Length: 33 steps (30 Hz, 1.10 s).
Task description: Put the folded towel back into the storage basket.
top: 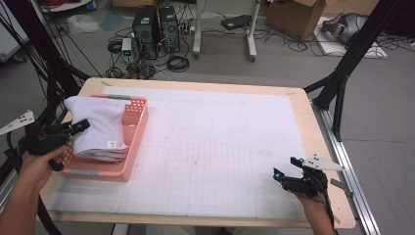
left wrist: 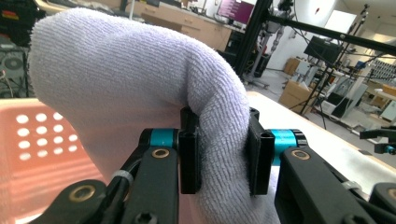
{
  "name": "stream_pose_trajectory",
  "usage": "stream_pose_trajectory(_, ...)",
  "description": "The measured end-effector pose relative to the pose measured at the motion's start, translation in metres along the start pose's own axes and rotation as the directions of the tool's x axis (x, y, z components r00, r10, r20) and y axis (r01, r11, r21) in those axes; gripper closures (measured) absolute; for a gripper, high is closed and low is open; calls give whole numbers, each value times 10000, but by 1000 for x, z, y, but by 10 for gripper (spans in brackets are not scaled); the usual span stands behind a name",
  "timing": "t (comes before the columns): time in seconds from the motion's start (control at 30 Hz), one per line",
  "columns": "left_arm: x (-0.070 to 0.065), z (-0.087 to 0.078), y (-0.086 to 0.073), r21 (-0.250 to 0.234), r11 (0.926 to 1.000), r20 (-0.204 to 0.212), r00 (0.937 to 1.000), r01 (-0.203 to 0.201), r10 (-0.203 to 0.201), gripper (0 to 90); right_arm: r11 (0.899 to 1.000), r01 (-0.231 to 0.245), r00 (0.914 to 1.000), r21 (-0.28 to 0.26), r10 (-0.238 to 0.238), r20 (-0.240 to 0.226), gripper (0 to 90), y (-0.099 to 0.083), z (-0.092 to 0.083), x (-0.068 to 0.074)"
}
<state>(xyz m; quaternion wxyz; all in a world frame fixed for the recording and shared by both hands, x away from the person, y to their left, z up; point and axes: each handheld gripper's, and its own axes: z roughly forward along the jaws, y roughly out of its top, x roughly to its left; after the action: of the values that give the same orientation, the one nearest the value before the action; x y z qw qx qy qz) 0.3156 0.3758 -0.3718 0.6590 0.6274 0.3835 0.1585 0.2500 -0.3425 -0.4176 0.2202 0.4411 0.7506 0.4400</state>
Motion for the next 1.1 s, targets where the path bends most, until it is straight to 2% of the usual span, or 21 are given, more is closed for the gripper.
stream_pose_trajectory(0.07, 0, 1, 0, 9, 10000, 9, 10000, 14, -14, 698, 10000, -8, 10000, 12, 8, -5, 187, 0, 0, 0)
stream_pose_trajectory(0.17, 1, 7, 0, 467, 9988, -37, 9999, 127, -126, 690, 10000, 11, 10000, -4, -11, 1, 188, 0, 0, 1)
stream_pose_trajectory(0.47, 2, 21, -1, 1002, 9944, -262, 9992, 339, -314, 689, 10000, -13, 10000, -4, 13, 18, 188, 0, -1, 0)
stream_pose_trajectory(0.53, 3, 22, 0, 1074, 9932, -340, 9986, 446, -411, 677, 10000, -21, 10000, -19, 21, 6, 188, 0, -1, -1)
stream_pose_trajectory(0.6, 4, 22, 1, 1187, 9900, -448, 9964, 768, -720, 624, 10000, -30, 10000, -21, 30, 26, 188, -1, -1, -1)
stream_pose_trajectory(0.67, 5, 21, 3, 1383, 9848, -698, 9929, 1053, -963, 553, 10000, -58, 10000, -24, 58, 22, 188, -1, -2, -1)
stream_pose_trajectory(0.77, 8, 18, 5, 1630, 9743, -1153, 9837, 1555, -1377, 459, 10000, -21, 10000, -12, 21, 0, 188, 0, -1, -1)
stream_pose_trajectory(0.9, 11, 13, 6, 1762, 9662, -1596, 9740, 1881, -1605, 405, 10000, 52, 10000, 21, -52, -16, 188, 0, 0, 0)
stream_pose_trajectory(0.93, 11, 13, 6, 1762, 9662, -1596, 9740, 1881, -1605, 397, 10000, 27, 10000, 31, -27, -14, 188, 0, 0, 0)
stream_pose_trajectory(0.97, 11, 13, 6, 1839, 9621, -1904, 9675, 2015, -1662, 392, 10000, 28, 10000, 31, -28, -13, 188, 0, 0, 0)
stream_pose_trajectory(1.03, 11, 14, 7, 2225, 9523, -2467, 9570, 2090, -1524, 388, 10000, 22, 10000, 34, -22, -11, 188, 0, 0, 1)
stream_pose_trajectory(1.1, 11, 17, 6, 2465, 9446, -2840, 9481, 2166, -1432, 397, 10000, 31, 10000, 27, -31, -8, 188, 0, 0, 1)
